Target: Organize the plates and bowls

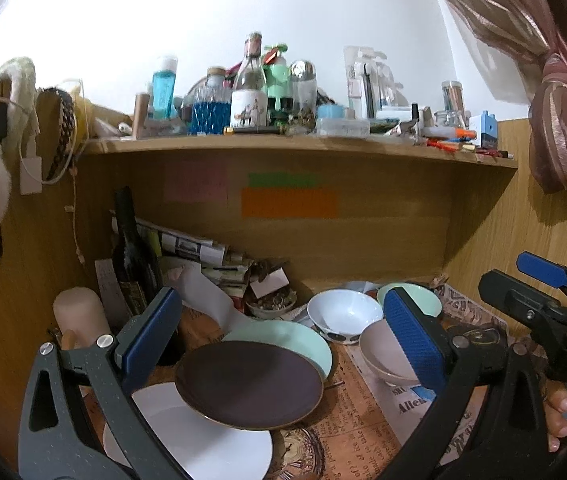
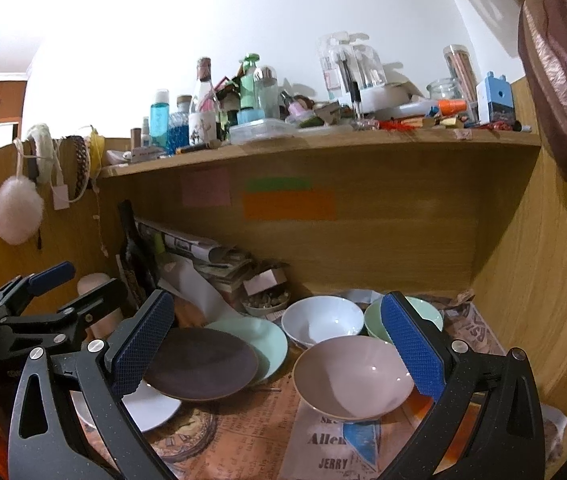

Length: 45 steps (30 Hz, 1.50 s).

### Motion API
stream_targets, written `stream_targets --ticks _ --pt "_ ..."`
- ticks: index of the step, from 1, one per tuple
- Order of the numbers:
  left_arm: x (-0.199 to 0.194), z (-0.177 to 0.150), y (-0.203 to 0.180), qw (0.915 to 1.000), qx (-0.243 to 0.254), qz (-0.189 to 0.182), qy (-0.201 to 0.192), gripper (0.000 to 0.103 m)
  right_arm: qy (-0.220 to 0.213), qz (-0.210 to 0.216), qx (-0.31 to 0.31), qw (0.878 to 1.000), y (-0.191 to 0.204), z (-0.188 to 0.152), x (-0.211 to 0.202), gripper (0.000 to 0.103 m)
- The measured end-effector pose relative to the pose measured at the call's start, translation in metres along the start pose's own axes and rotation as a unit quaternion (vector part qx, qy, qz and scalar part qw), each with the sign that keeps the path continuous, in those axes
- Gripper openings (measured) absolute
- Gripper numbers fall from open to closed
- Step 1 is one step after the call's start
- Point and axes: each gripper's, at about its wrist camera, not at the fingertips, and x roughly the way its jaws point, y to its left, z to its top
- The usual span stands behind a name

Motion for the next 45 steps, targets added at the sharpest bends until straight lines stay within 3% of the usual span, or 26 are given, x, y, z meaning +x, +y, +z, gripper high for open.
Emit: stream_targets --ticks 8,15,20,22,32,34,38,42,45 --pt "0.042 -0.017 0.038 0.9958 -0.025 -0.012 0.087 0.103 0.054 0.011 0.014 0.998 -0.001 -0.018 0.04 0.103" --pt "0.084 -0.04 0.082 0.9866 -0.026 0.026 0.159 0.103 0.123 0.031 0.023 0.992 0.005 -0.042 0.085 0.103" --pt "0.112 -0.058 0.114 0.9759 -0.033 0.047 0.211 0.099 0.175 0.047 0.019 0.983 0.018 -0.058 0.113 0.086" --pt "0.123 -0.063 0.125 0.9712 -0.033 0.054 0.23 0.089 0.196 0.056 0.022 0.979 0.022 -0.064 0.124 0.081" --pt "0.164 -0.069 0.142 0.9538 -0.028 0.038 0.297 0.076 0.284 0.062 0.05 0.956 0.026 -0.091 0.165 0.048" --pt "0.171 -0.071 0.142 0.9505 -0.025 0.028 0.308 0.067 0.299 0.065 0.064 0.95 0.023 -0.096 0.172 0.042" --pt "0.183 -0.077 0.144 0.9421 -0.028 0.008 0.334 0.054 0.319 0.072 0.08 0.942 0.021 -0.103 0.183 0.033" --pt "0.193 -0.084 0.145 0.9329 -0.034 -0.011 0.358 0.035 0.336 0.078 0.087 0.935 0.021 -0.108 0.191 0.031" --pt "0.196 -0.086 0.145 0.93 -0.038 -0.025 0.365 0.031 0.339 0.08 0.09 0.933 0.023 -0.11 0.195 0.028"
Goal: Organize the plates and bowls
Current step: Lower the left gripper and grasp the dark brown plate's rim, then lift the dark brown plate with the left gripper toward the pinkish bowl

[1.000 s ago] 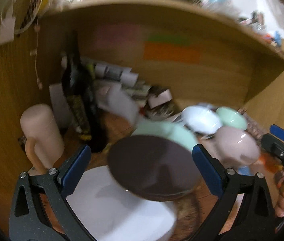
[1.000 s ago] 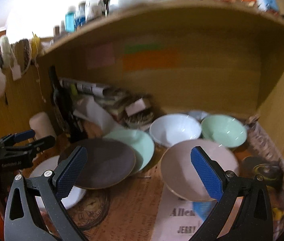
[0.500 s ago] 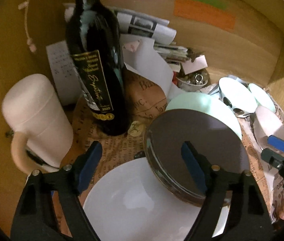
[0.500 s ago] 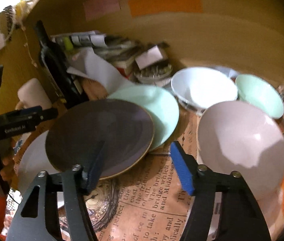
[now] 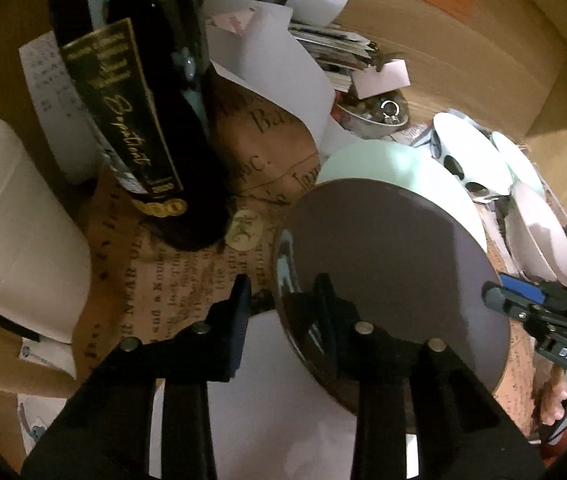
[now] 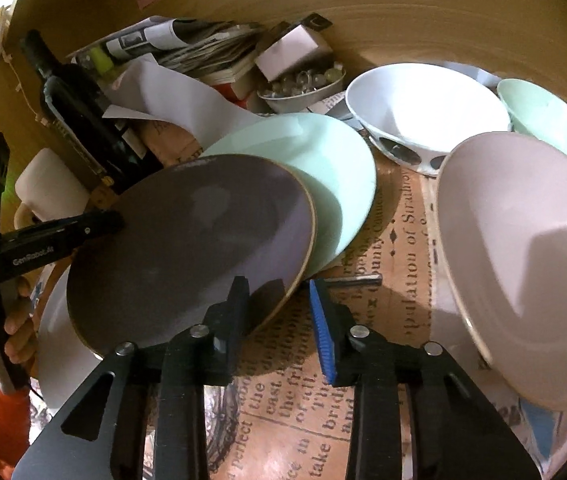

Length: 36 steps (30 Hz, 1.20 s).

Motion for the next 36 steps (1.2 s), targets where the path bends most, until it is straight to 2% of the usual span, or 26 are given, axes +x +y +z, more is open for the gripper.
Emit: stream_targets --ticks 4,9,15,24,36 --pt "0.001 0.001 -0.005 1.0 0.007 -0.004 0.003 0.028 0.002 0.001 0.003 1.0 0.001 0.001 0.003 0.027" --pt "0.004 0.001 -0.011 0.9998 0.015 -0.008 0.008 0.028 0.005 0.011 0.013 1.0 0.0 0.002 0.005 0.026" --pt "0.004 0.001 -0.011 0.9998 0.01 -0.01 0.01 0.027 -0.004 -0.008 0.001 1.0 0.005 0.001 0.002 0.026" --pt "-0.007 -0.01 -0.013 0.9998 -0.007 -0.017 -0.005 0.027 -0.024 -0.009 -0.012 1.0 0.007 -0.003 -0.012 0.026" --pt "-0.046 -0.03 -0.031 0.9987 -0.006 -0.016 -0.048 0.027 -0.059 -0.008 -0.024 0.998 0.012 -0.017 -0.047 0.026"
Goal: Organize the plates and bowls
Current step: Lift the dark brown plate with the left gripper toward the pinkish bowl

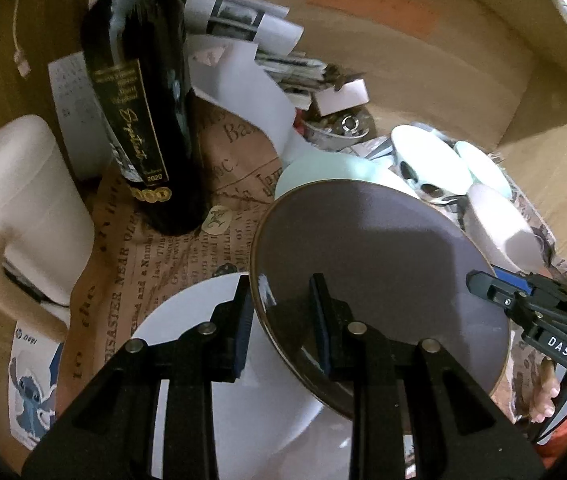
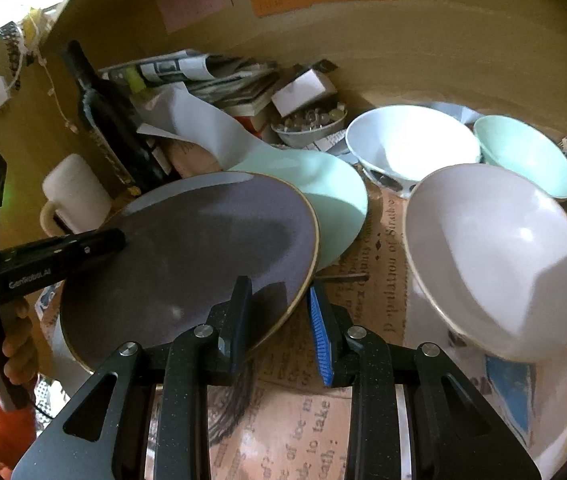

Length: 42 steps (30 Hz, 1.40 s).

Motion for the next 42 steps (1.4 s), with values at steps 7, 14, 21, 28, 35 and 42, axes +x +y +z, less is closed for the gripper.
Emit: stream_targets --ticks 7,14,21,28,35,42 --pt "-0.024 -0.01 -0.021 0.9997 0.005 -0.009 -0.02 0.027 -0.025 0.001 -0.002 1.0 -0.003 -0.011 -0.031 0.026" --pt "-0.038 -0.028 -0.041 0.9995 0.01 -0.014 -0.027 0.027 -0.034 0.0 -0.004 0.999 -0.012 -0.027 -0.054 0.026" --pt "-0.046 -0.046 -0.062 0.9994 0.011 -0.021 -0.026 0.027 -0.035 -0.004 -0.005 0.999 -0.025 -0.043 -0.072 0.026" --pt "-0.048 -0.065 -0.083 0.9994 0.011 -0.027 -0.017 0.028 -0.026 -0.007 -0.006 1.0 -0.04 -0.061 -0.085 0.026" --pt "-0.041 -0.079 -0.101 0.9994 0.016 -0.03 -0.001 0.028 -0.014 -0.013 0.006 1.0 -0.056 -0.077 -0.088 0.026" --pt "-0.026 -0.085 -0.113 0.9991 0.022 -0.031 0.02 0.028 0.001 -0.021 0.017 1.0 -0.07 -0.087 -0.084 0.026"
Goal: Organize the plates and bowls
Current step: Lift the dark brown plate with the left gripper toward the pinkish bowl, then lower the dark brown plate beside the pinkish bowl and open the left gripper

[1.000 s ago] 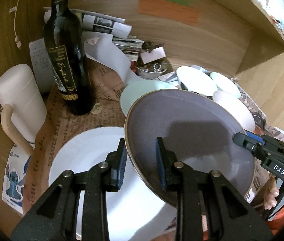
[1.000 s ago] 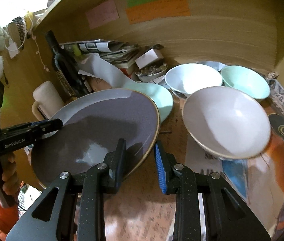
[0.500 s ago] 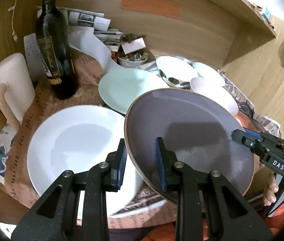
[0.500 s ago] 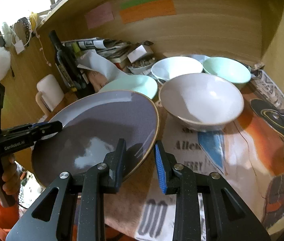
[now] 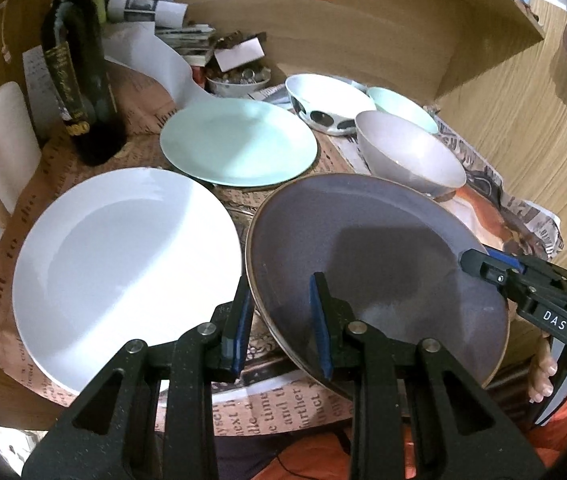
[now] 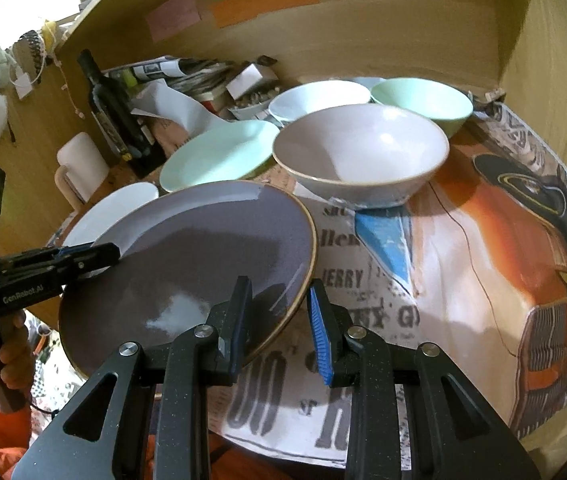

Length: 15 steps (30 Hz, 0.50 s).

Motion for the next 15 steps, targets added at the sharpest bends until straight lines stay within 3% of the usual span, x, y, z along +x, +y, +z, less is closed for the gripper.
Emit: stream_targets --ticks 15 --pt "0.025 -0.001 -0.009 0.9995 0.015 0.006 0.026 0.028 0.028 -0.01 0.014 0.999 -0.017 -0.003 0.016 0.026"
